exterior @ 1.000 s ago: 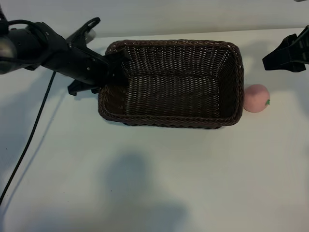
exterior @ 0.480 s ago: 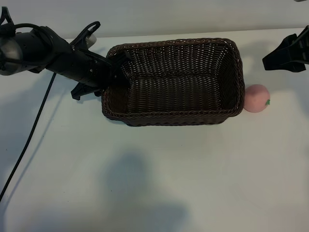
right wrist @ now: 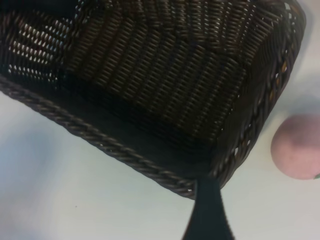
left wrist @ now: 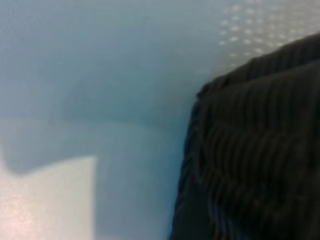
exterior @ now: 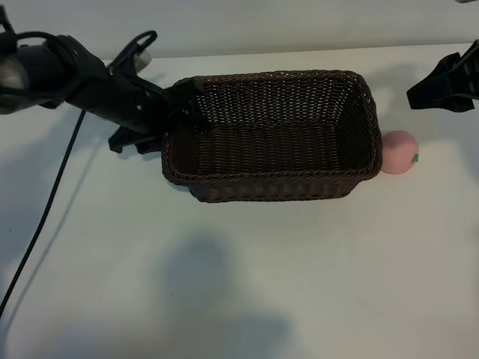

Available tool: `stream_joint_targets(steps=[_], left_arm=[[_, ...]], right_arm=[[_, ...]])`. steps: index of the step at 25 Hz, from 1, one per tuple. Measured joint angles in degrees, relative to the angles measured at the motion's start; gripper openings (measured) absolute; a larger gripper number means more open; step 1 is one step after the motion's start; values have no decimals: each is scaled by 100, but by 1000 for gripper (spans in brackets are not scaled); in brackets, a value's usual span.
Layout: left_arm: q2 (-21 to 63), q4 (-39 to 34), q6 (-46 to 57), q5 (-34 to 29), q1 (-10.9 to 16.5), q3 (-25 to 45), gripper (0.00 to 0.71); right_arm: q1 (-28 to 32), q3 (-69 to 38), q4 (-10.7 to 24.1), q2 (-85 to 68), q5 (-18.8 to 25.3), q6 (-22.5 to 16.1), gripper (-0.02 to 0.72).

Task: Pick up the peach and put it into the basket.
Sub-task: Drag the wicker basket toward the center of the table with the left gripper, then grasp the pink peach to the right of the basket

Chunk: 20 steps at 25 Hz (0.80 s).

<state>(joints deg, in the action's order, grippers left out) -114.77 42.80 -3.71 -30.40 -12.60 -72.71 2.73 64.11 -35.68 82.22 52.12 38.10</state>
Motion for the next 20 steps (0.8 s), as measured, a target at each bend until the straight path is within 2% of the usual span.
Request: stream_joint_targets(steps=[4, 9, 15, 20], left_arm=[[441, -685, 265, -210, 0, 0, 668], [1137, -1893, 767, -591, 0, 0, 647], [2097, -2702, 861, -856, 0, 0, 634], [2585, -3741, 861, -1429, 0, 0, 615]], right_arm=[[0, 0, 0, 0, 0, 0, 523], [0, 0, 0, 0, 25, 0, 523], [0, 0, 0, 0, 36, 0, 523], [0, 0, 0, 0, 43, 0, 523]])
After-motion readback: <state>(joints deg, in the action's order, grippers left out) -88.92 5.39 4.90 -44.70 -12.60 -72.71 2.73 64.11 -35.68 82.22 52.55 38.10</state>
